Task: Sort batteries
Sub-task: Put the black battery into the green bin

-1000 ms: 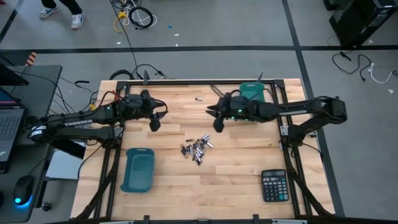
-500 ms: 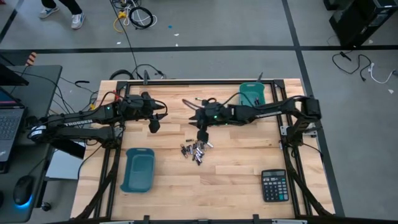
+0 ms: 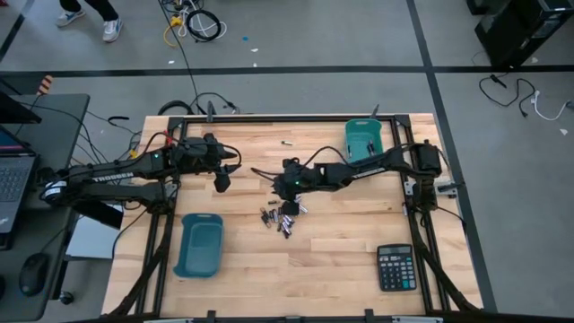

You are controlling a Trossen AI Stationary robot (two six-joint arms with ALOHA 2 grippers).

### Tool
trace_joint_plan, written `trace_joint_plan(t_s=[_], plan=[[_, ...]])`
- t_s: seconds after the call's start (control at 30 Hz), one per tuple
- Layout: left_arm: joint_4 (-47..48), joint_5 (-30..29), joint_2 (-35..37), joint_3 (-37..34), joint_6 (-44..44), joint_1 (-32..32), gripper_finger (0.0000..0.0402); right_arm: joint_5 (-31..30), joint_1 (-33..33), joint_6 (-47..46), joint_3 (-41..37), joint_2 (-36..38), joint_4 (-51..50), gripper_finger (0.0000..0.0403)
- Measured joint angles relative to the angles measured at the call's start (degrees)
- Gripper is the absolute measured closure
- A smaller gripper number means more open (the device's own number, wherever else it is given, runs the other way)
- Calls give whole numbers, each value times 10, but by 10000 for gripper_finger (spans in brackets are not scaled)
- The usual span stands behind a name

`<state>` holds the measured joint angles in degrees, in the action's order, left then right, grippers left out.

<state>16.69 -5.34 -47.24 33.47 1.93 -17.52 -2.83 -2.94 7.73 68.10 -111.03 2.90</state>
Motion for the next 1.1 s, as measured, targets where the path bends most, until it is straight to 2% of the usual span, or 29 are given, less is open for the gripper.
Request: trace_joint_plan(t_s=[0.2,0.7,1.1], plan=[[0,0,0,0,-1,0,220,0,6,0,0,-33,4,320],[0,-1,0,0,-4,0,220,0,17,26,0,-35,3,282],[1,-1,0,0,-3,2,220,6,22,6,0,-80,50,275]])
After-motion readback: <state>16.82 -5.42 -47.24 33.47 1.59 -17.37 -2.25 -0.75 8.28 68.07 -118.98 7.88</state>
